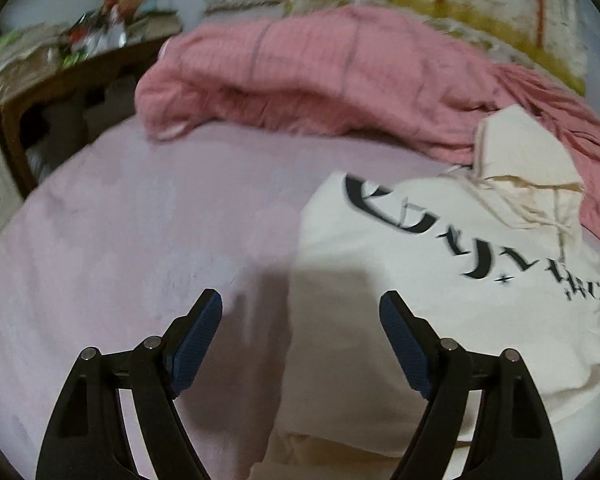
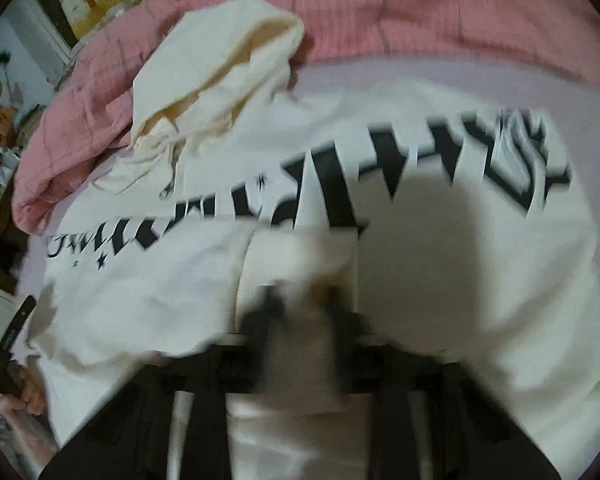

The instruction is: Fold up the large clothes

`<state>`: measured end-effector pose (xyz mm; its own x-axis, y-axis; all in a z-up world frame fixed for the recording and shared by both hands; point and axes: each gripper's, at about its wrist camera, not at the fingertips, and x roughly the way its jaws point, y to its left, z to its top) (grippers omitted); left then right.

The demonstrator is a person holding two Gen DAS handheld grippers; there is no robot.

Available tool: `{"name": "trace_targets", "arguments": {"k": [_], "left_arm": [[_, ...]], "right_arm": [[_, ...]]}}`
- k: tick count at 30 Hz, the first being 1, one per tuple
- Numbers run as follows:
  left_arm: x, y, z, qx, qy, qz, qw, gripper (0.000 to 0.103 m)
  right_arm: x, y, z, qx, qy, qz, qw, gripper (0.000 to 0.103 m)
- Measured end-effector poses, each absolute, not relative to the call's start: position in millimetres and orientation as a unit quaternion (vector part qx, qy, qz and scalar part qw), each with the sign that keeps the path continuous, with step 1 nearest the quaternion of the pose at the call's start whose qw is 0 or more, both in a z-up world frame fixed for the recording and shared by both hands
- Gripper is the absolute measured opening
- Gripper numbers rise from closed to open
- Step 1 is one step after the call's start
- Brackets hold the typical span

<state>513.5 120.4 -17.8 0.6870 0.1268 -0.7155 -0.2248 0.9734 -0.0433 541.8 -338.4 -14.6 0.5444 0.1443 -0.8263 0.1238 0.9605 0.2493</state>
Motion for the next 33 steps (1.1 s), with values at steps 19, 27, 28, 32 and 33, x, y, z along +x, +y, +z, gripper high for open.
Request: {"name": "trace_targets", "arguments": {"k": [19, 27, 28, 32, 33], "left_arm": [[525.5, 122.1, -42.6, -0.057, 0.433, 0.105, 0.893, 0.077], [525.8, 125.1, -42.3, -0.064, 0.434, 0.101, 0.893, 0.077], [525.8, 124.8, -42.5, -0.067, 0.434, 0.100, 0.893, 0.077], [525.4, 123.4, -42.1, -0.066, 0.433, 0.101, 0.893, 0.077], [525.3, 124.1, -42.1, -0.066, 0.433, 0.100, 0.893, 0.077]], "right_arm": [[540.0, -346.7, -22.0, 0.063, 0.401, -0.069, 0.911, 0.007], [532.4, -367.8, 0.7, 0.043, 0.392, -0.112, 0.912, 0.007], [528.1, -374.1, 5.2, 0.068, 0.389, -0.100, 0.913, 0.007], [519.2, -383.9, 17.6, 0.147, 0.384, -0.028, 0.911, 0.010], [519.2, -381.7, 17.9, 0.155, 0.388, -0.012, 0.908, 0.010]]}}
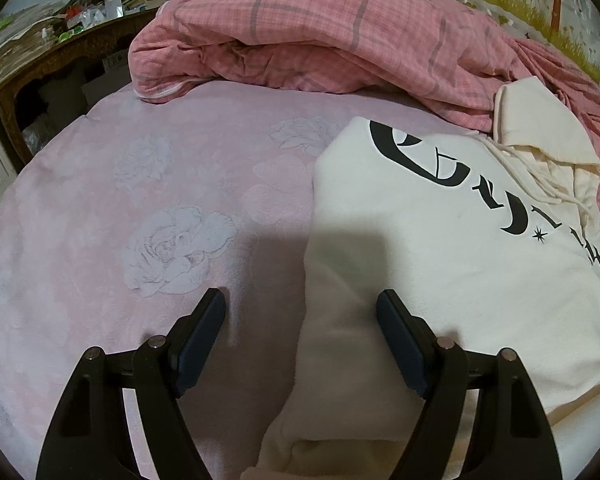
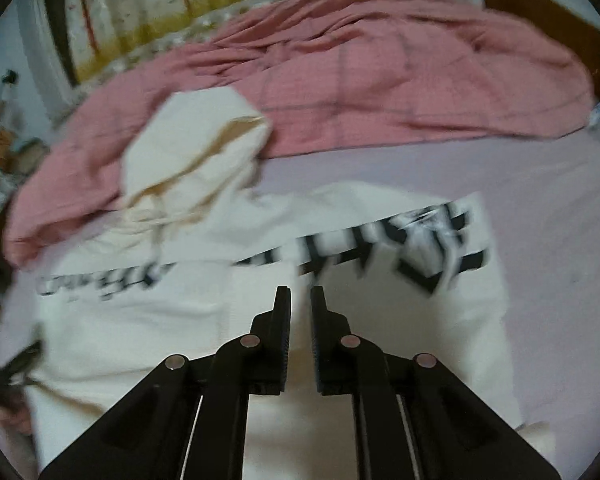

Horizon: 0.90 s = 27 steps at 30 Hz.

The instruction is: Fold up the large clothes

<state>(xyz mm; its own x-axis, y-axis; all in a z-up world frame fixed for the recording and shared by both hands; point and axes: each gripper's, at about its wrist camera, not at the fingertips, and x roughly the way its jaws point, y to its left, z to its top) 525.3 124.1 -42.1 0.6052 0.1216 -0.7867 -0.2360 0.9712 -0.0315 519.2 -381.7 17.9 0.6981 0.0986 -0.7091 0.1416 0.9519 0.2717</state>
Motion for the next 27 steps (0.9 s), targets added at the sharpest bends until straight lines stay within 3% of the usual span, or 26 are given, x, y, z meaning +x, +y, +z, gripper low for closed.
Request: {"name": "trace_targets", "arguments": {"k": [10, 21, 27], "left_arm": [[525.5, 123.1, -42.1, -0.074, 0.432, 0.096, 0.894, 0.077], [522.9, 119.7, -40.5, -0.061, 0.427, 0.087, 0.898, 0.077], [507.0, 105.1, -22.8, -0.052, 0.388, 0.058, 0.919, 0.077]], "right_arm": [[516.1, -335.1, -24.1, 0.083, 0.472, 0.010, 0.878, 0.010], [487.5, -335.2, -28.8, 0.028, 0.458, 0.019, 0.888, 0.010], [468.6, -337.4, -31.3, 0.033, 0.428, 0.015, 0.903, 0.010]]}}
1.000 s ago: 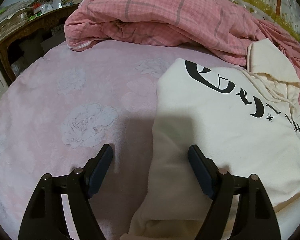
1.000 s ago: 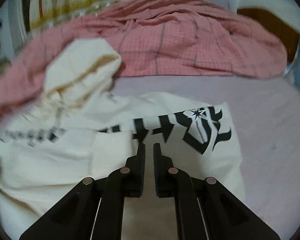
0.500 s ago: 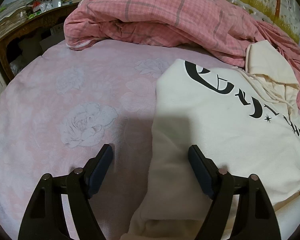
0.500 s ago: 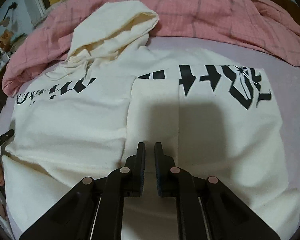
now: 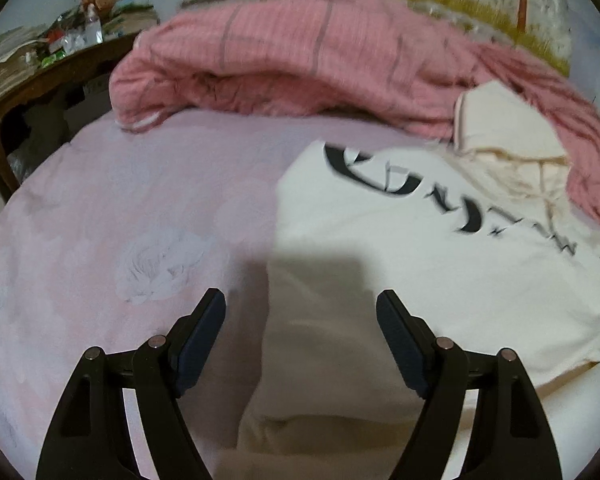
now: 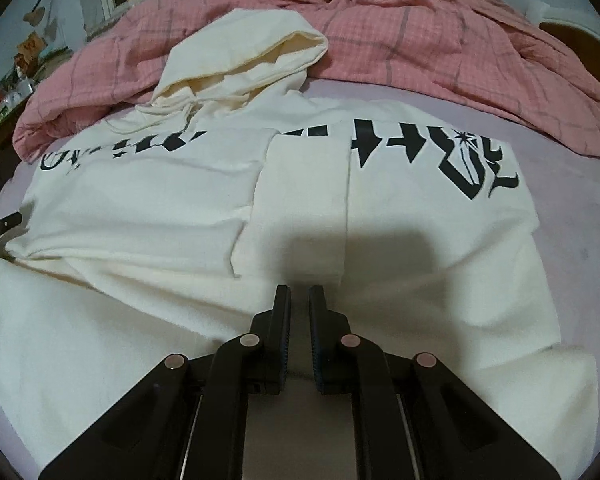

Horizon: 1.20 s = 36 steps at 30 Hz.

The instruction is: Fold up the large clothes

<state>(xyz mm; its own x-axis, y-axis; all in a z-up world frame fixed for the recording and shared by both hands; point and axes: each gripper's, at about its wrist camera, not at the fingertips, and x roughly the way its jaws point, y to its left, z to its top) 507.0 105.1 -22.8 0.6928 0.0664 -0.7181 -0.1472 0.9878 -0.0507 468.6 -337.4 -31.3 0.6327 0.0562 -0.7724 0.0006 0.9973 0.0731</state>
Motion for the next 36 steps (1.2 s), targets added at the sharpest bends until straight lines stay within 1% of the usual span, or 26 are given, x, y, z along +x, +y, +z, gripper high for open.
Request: {"name": "trace_targets", "arguments": {"k": [6, 7, 8, 9, 10, 13, 17, 20, 22, 25, 26, 27, 28, 29, 30, 31, 32, 33, 35, 36], "left_arm": [[494.4, 95.8, -2.7, -0.041, 0.349, 0.060, 0.934, 0.077], [491.3, 94.2, 2.3, -0.042, 0.341, 0.057, 0.937, 0.077], [488.4, 92.1, 8.5, -0.040, 0.333, 0.055, 0.940, 0.077], [483.5, 88.6, 16.7, -0.037, 0.323, 0.051, 0.944, 0.077], [478.9, 86.1, 23.8, -0.034, 0.313, 0.049, 0.948, 0.077], [459.4, 80.8, 53.1, -0.042, 0.281, 0.032, 0.958, 0.077], [418.2, 78.2, 102.9, -0.057, 0.204, 0.012, 0.977, 0.077], [392.1, 69.9, 128.8, -0.055, 0.164, -0.009, 0.985, 0.077], [378.3, 62.7, 141.1, -0.046, 0.149, -0.012, 0.988, 0.077], [360.7, 52.9, 156.2, -0.051, 0.154, -0.042, 0.986, 0.077], [352.5, 50.8, 161.1, -0.057, 0.144, -0.052, 0.987, 0.077], [345.0, 47.4, 165.6, -0.059, 0.132, -0.059, 0.988, 0.081], [336.8, 44.3, 170.4, -0.057, 0.120, -0.064, 0.989, 0.087], [328.9, 41.2, 174.4, -0.055, 0.111, -0.065, 0.990, 0.091], [320.9, 39.4, 177.7, -0.056, 0.102, -0.064, 0.991, 0.097], [313.9, 37.6, 180.5, -0.060, 0.092, -0.065, 0.992, 0.101], [306.4, 35.8, 183.0, -0.064, 0.081, -0.068, 0.992, 0.102], [298.1, 33.6, 184.9, -0.066, 0.071, -0.074, 0.993, 0.102], [285.3, 27.4, 189.0, -0.057, 0.055, -0.086, 0.993, 0.102], [280.7, 23.6, 190.6, -0.050, 0.049, -0.087, 0.994, 0.102]], "right_arm": [[441.4, -338.2, -2.6, 0.020, 0.370, 0.006, 0.929, 0.011], [435.0, -339.6, 4.8, 0.024, 0.357, 0.011, 0.934, 0.011], [429.5, -341.7, 10.9, 0.028, 0.347, 0.014, 0.937, 0.014], [422.7, -345.3, 18.2, 0.036, 0.335, 0.015, 0.941, 0.017], [417.2, -348.4, 23.7, 0.043, 0.325, 0.014, 0.945, 0.018], [407.7, -353.3, 37.0, 0.058, 0.305, 0.014, 0.950, 0.018], [391.3, -348.7, 56.5, 0.061, 0.274, 0.027, 0.959, 0.018], [378.0, -340.2, 69.3, 0.057, 0.249, 0.035, 0.966, 0.018], [369.4, -334.6, 76.1, 0.052, 0.237, 0.037, 0.969, 0.018], [359.2, -325.4, 83.4, 0.040, 0.224, 0.037, 0.973, 0.018], [355.9, -322.5, 85.6, 0.039, 0.221, 0.037, 0.974, 0.018], [353.4, -320.2, 87.6, 0.040, 0.218, 0.038, 0.974, 0.018], [350.9, -318.1, 89.1, 0.042, 0.215, 0.038, 0.975, 0.019], [348.6, -315.2, 90.5, 0.043, 0.213, 0.037, 0.975, 0.023], [346.3, -312.9, 91.2, 0.044, 0.209, 0.038, 0.976, 0.033], [343.8, -310.9, 91.9, 0.043, 0.206, 0.037, 0.977, 0.040], [341.4, -309.3, 92.7, 0.041, 0.203, 0.036, 0.978, 0.059], [337.8, -305.9, 94.3, 0.039, 0.196, 0.032, 0.979, 0.074], [330.8, -301.6, 96.7, 0.038, 0.182, 0.028, 0.982, 0.083], [327.8, -299.5, 98.0, 0.038, 0.177, 0.028, 0.983, 0.085]]}}
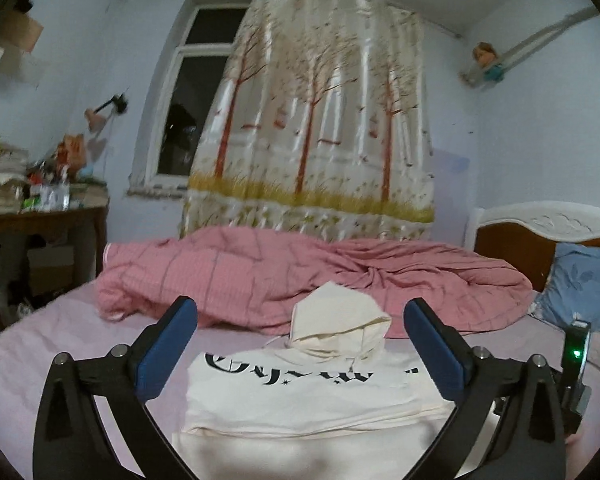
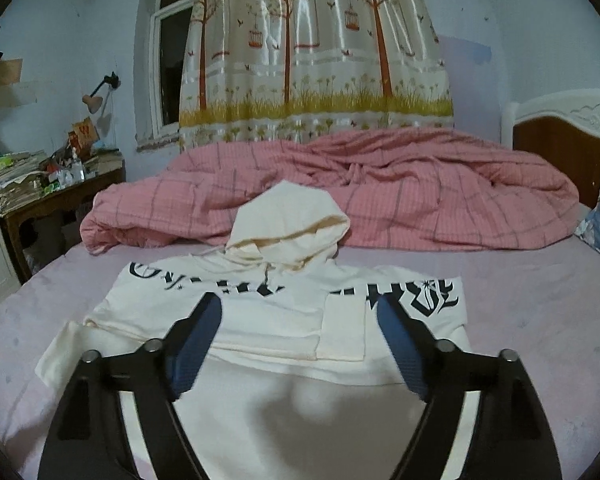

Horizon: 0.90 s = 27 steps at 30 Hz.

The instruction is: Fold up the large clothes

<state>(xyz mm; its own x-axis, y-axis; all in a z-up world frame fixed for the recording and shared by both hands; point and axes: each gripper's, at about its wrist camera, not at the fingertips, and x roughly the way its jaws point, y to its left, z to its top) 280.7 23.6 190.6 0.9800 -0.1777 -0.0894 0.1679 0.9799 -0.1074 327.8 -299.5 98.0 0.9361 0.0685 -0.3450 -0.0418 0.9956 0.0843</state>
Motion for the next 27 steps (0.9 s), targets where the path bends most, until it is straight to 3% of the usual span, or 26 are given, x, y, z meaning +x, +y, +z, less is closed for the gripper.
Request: {"name": "trace_targets", "arguments": {"k": [17, 24, 27], "left_arm": [[246.8, -4.2, 196.6, 0.004, 0.004, -0.060, 0.998, 0.102], [224.5, -7.6, 197.5, 0.002, -0.024, -0.019, 1.000, 0.102], [221.0, -14.8, 190.9, 0.024, -0.011, -0.026, 0.999, 0.102]], "right_arm": [[295.4, -278.4, 112.9, 0.020, 0.127, 0.042, 0.991, 0.093], [291.2, -274.6, 104.3, 0.015, 0.137, 0.049, 0.989, 0.093], [297.9, -275.4, 91.9, 0.021, 0.178, 0.063, 0.982, 0.093]]}}
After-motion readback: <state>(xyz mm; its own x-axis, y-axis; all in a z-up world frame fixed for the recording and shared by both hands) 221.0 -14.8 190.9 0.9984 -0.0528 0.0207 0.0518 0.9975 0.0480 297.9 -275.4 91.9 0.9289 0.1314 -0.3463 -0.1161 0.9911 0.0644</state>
